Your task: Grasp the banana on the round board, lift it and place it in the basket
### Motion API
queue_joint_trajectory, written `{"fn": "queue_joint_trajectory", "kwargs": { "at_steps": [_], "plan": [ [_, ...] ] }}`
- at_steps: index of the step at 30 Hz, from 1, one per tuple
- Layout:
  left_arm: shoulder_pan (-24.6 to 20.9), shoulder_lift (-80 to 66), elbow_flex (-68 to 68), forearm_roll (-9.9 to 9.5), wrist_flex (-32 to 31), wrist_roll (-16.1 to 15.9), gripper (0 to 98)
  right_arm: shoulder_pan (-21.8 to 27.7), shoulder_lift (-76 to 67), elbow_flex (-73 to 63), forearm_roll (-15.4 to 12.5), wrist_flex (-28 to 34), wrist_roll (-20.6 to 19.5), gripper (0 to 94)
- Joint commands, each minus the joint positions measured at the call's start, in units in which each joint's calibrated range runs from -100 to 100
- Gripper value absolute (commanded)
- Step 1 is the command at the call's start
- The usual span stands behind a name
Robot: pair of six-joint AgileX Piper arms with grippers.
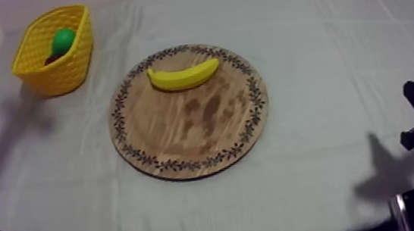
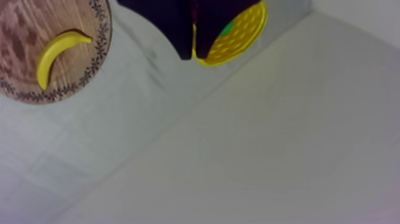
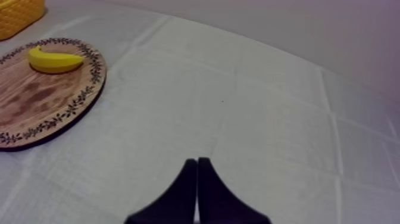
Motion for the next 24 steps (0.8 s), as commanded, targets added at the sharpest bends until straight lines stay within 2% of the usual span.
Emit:
{"fn": "queue_joint_trajectory", "kwargs": {
  "at_steps": [1, 11, 24],
  "plan": [
    [0.6, 1.3, -0.7, 0.18, 0.6, -0.9, 0.0, 0.0, 0.0, 0.0, 0.0, 0.0, 0.0, 0.3],
    [4.4, 7.9, -5.0, 0.48, 5.8, -1.2, 0.0, 0.0, 0.0, 0.0, 0.0, 0.0, 0.0, 0.3],
    [9.3, 16.8, -8.8, -1.06, 11.5, -5.0, 0.0, 0.0, 0.0, 0.0, 0.0, 0.0, 0.0, 0.3]
  ]
}}
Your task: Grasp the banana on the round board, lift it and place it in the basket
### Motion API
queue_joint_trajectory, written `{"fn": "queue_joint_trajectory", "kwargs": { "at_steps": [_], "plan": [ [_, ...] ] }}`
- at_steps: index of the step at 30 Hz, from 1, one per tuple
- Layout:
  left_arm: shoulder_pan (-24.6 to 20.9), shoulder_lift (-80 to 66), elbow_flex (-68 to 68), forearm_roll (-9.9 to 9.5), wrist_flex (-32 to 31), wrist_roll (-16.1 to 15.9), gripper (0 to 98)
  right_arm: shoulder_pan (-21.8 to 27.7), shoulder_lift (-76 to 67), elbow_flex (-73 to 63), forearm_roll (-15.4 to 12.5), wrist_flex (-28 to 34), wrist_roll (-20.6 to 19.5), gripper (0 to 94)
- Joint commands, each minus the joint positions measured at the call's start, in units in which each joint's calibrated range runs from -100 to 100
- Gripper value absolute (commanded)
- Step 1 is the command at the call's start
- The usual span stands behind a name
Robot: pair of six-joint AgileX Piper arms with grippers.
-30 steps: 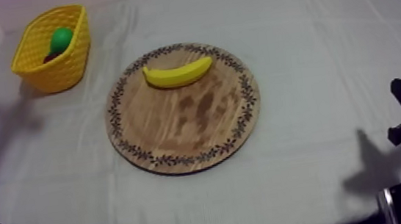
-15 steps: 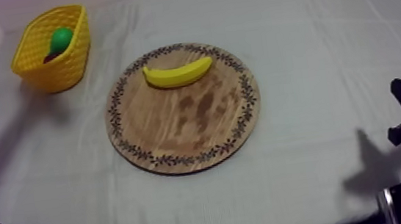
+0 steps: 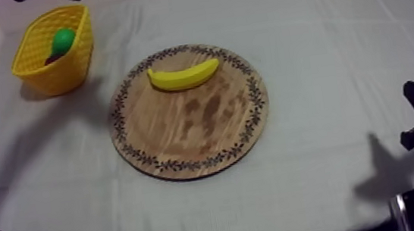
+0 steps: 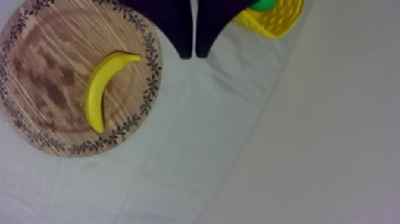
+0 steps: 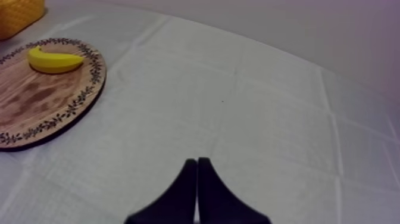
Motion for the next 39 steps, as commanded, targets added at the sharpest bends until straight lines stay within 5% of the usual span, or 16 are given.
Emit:
{"fn": "queue_joint_trajectory", "kwargs": {
  "at_steps": [1, 31, 34, 39],
  "plan": [
    [0.6, 1.3, -0.4, -0.19, 0.3, -0.8, 0.0, 0.0, 0.0, 0.0, 0.0, 0.0, 0.0, 0.3],
    [7.7, 13.2, -4.0, -2.98, 6.5, 0.1, 0.3, 0.0, 0.0, 0.0, 0.0, 0.0, 0.0, 0.3],
    [7.3, 13.6, -3.9, -3.26, 6.1, -0.3, 8.2, 0.0, 0.0, 0.0, 0.0, 0.0, 0.0, 0.3],
    [6.9, 14.0, -3.2, -4.85, 7.0, -0.2, 40.6, 0.0, 0.0, 0.0, 0.0, 0.0, 0.0, 0.3]
  ]
}}
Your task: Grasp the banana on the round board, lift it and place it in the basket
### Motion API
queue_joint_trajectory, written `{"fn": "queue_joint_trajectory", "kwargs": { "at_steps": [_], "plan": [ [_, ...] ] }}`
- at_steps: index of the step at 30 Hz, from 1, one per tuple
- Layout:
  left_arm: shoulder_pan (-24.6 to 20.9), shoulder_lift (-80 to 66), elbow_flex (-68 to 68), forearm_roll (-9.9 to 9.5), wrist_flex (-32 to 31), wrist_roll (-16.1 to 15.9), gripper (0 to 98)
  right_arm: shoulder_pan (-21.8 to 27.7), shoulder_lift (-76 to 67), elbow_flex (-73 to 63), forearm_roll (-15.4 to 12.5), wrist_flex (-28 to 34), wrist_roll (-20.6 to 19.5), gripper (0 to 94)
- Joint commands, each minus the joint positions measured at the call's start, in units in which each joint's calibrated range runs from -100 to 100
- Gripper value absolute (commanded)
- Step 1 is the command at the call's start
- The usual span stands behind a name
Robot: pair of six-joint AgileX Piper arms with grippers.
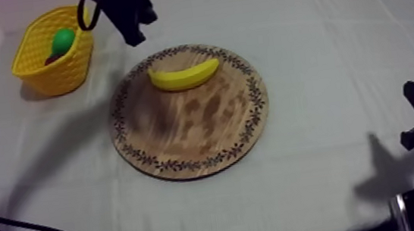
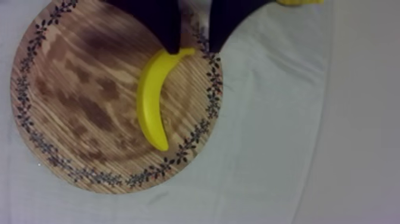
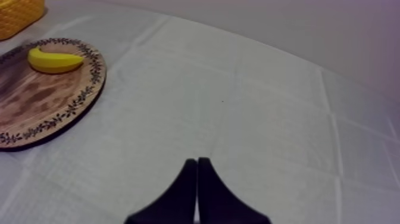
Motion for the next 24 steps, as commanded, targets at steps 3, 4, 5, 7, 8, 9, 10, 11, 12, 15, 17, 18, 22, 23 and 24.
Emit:
{"fn": "queue_joint_trajectory", "kwargs": {
  "at_steps": [3, 4, 5, 7, 8, 9, 10, 11, 12, 15, 17, 18, 22, 23, 24],
  "plan": [
    [-0.3, 0.2, 0.9, -0.76, 2.7, -2.1, 55.1, 0.0, 0.0, 0.0, 0.0, 0.0, 0.0, 0.3],
    [-0.3, 0.2, 1.0, -0.91, 3.1, -2.3, 57.9, 0.0, 0.0, 0.0, 0.0, 0.0, 0.0, 0.3],
    [-0.3, 0.2, 1.2, -1.09, 3.4, -2.5, 60.2, 0.0, 0.0, 0.0, 0.0, 0.0, 0.0, 0.3],
    [-0.4, 0.2, 1.4, -1.47, 4.0, -2.8, 63.6, 0.0, 0.0, 0.0, 0.0, 0.0, 0.0, 0.3],
    [-0.4, 0.2, 1.5, -1.67, 4.3, -2.9, 65.0, 0.0, 0.0, 0.0, 0.0, 0.0, 0.0, 0.3],
    [-0.4, 0.2, 1.6, -1.84, 4.4, -3.0, 66.1, 0.0, 0.0, 0.0, 0.0, 0.0, 0.0, 0.3],
    [-0.3, 0.1, 1.7, -1.97, 4.5, -3.0, 66.8, 0.0, 0.0, 0.0, 0.0, 0.0, 0.0, 0.3],
    [-0.3, 0.1, 1.9, -2.11, 4.7, -3.1, 67.2, 0.0, 0.0, 0.0, 0.0, 0.0, 0.0, 0.3],
    [-0.3, 0.1, 2.0, -2.24, 4.8, -3.2, 67.5, 0.0, 0.0, 0.0, 0.0, 0.0, 0.0, 0.3],
    [-0.3, 0.1, 2.4, -2.47, 4.9, -3.3, 67.6, 0.0, 0.0, 0.0, 0.0, 0.0, 0.0, 0.3],
    [-0.2, 0.3, 2.8, -2.56, 5.0, -3.3, 67.5, 0.0, 0.0, 0.0, 0.0, 0.0, 0.0, 0.3],
    [-0.1, 0.5, 3.0, -2.58, 5.0, -3.2, 67.6, 0.0, 0.0, 0.0, 0.0, 0.0, 0.0, 0.3],
    [0.2, 1.6, 4.5, -2.52, 4.4, -3.0, 67.0, 0.0, 0.0, 0.0, 0.0, 0.0, 0.0, 0.3],
    [0.3, 2.1, 5.0, -2.46, 4.0, -3.0, 66.6, 0.0, 0.0, 0.0, 0.0, 0.0, 0.0, 0.3],
    [0.4, 2.5, 5.4, -2.38, 3.5, -3.0, 66.1, 0.0, 0.0, 0.0, 0.0, 0.0, 0.0, 0.3]
  ]
}}
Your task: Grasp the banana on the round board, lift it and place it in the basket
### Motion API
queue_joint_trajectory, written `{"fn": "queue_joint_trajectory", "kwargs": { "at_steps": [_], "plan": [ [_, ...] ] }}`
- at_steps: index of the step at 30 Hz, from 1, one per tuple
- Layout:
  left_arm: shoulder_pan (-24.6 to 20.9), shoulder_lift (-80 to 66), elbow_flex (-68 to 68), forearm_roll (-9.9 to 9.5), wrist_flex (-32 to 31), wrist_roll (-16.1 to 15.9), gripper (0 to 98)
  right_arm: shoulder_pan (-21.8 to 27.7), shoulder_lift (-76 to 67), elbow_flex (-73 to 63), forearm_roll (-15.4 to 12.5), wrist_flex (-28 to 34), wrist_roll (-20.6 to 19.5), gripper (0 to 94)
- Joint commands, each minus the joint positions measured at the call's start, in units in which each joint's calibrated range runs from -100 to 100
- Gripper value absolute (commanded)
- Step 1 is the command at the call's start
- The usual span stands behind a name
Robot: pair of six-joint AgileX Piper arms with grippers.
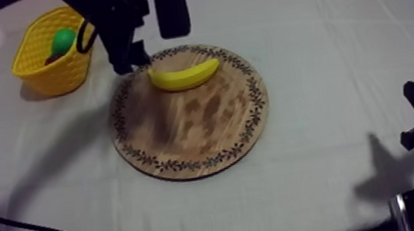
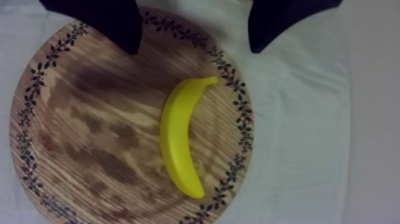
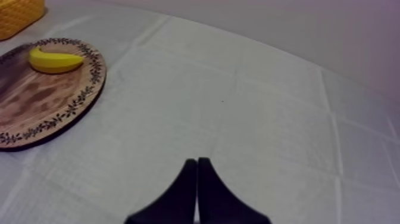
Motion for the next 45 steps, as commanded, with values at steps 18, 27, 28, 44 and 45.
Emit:
{"fn": "queue_joint_trajectory", "kwargs": {
  "at_steps": [18, 27, 28, 44, 45],
  "plan": [
    [0.8, 12.8, -0.1, 0.75, -7.8, 1.0, 62.5, 0.0, 0.0, 0.0, 0.0, 0.0, 0.0, 0.3],
    [1.4, 18.3, -1.9, 1.05, -11.4, 1.6, 61.0, 0.0, 0.0, 0.0, 0.0, 0.0, 0.0, 0.3],
    [1.4, 18.8, -2.2, 1.16, -11.6, 1.7, 60.8, 0.0, 0.0, 0.0, 0.0, 0.0, 0.0, 0.3],
    [1.8, 25.1, -7.1, 1.25, -13.8, 2.7, 59.3, 0.0, 0.0, 0.0, 0.0, 0.0, 0.0, 0.3],
    [1.8, 25.4, -7.4, 1.25, -13.8, 2.8, 59.1, 0.0, 0.0, 0.0, 0.0, 0.0, 0.0, 0.3]
  ]
}}
